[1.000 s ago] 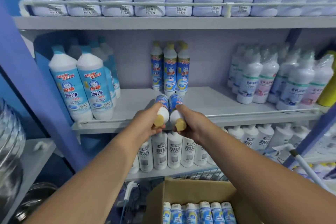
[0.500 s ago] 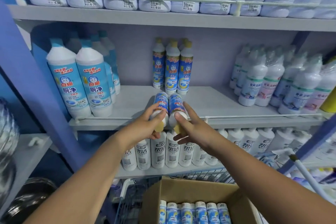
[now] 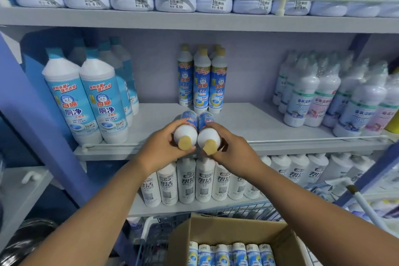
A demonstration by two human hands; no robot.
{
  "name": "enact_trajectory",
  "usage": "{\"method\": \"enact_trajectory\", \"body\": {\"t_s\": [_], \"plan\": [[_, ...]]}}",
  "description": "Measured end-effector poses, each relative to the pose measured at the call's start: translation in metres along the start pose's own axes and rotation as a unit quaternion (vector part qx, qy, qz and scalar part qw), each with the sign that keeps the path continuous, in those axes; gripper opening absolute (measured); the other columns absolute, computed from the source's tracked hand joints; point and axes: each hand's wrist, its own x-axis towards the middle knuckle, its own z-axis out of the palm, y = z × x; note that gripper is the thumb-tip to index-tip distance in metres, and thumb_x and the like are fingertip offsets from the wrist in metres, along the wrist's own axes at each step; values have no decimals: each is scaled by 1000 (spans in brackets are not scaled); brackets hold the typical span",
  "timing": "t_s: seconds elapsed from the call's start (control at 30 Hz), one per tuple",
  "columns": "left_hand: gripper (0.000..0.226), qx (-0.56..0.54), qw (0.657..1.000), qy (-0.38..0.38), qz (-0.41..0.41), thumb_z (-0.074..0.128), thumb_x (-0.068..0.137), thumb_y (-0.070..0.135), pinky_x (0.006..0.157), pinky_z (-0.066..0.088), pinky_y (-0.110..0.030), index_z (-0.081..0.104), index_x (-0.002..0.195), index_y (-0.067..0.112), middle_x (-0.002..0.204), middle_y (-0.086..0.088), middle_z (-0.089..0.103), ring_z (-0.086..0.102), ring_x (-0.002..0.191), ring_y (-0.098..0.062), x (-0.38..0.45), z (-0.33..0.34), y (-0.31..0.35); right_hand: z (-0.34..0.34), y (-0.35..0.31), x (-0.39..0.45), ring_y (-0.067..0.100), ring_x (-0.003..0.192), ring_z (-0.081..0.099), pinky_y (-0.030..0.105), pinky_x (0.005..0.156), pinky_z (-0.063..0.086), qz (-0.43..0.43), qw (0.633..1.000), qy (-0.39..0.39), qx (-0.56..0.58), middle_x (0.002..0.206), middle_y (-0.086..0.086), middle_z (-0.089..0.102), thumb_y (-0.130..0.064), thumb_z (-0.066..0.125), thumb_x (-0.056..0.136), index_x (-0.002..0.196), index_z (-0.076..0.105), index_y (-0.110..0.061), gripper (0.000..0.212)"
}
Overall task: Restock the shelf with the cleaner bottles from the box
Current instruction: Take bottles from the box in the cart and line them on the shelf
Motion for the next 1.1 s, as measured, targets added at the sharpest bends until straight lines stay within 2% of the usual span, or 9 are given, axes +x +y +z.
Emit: {"method": "enact_trajectory", "body": {"t_s": [0.13,0.23,0.43,0.53,0.63,0.7,0.83,0.93,1.1], "plan": [[42,7,998,58,-18,80,83,32,43,44,-18,62,121,37,77,0,73,58,51,-4,21,-11,37,-15,-16,32,6,80,67,34,77,56,8,997,33,74,93,-15,71,-56,76,73,121,57,-49,53],[32,36,996,80,-31,71,84,54,50,48,-24,67,108,34,66,-4,69,56,50,-13,45,-19,59,-30,-31,62,1,70,63,26,66,50,29,990,54,130,83,-16,71,-53,77,77,111,68,-43,36],[64,71,986,129,-72,63,74,76,53,45,-30,69,84,13,56,-4,57,51,47,-20,104,-22,77,-49,-37,121,4,88,70,32,80,59,98,977,84,169,93,-13,75,-58,76,75,96,76,-28,36],[65,101,982,138,-83,57,74,80,56,46,-30,68,77,16,61,0,63,58,56,-19,127,-21,78,-52,-30,149,8,87,72,37,83,60,117,975,84,168,90,-12,77,-65,73,68,90,77,-25,45],[71,136,974,158,-92,50,70,87,75,53,-33,73,91,24,84,8,72,66,81,-18,143,-18,73,-46,-23,170,13,87,69,32,69,55,137,974,82,159,96,-10,75,-74,67,67,98,73,-29,54],[71,182,966,160,-95,43,72,89,79,50,-34,69,102,30,92,9,69,63,87,-21,150,-15,71,-41,-19,178,20,98,67,38,78,56,151,974,80,148,109,-5,71,-80,60,66,111,68,-34,66],[58,240,954,151,-97,44,80,81,79,46,-34,57,114,36,100,7,61,58,92,-23,157,-8,57,-25,-13,180,18,105,65,44,95,53,143,968,95,182,116,-8,68,-79,56,73,126,54,-36,68],[48,112,982,133,-73,67,84,53,84,51,-34,51,123,30,119,3,65,63,105,-20,151,3,34,-2,10,162,11,108,64,37,95,53,114,975,85,173,120,-13,65,-64,64,84,131,45,-32,59],[53,46,994,73,-67,70,89,7,57,44,-1,47,135,18,131,1,62,59,102,-7,130,15,2,23,54,129,7,113,58,5,80,44,111,978,21,176,126,-13,57,-34,66,96,142,45,-22,52]]}}
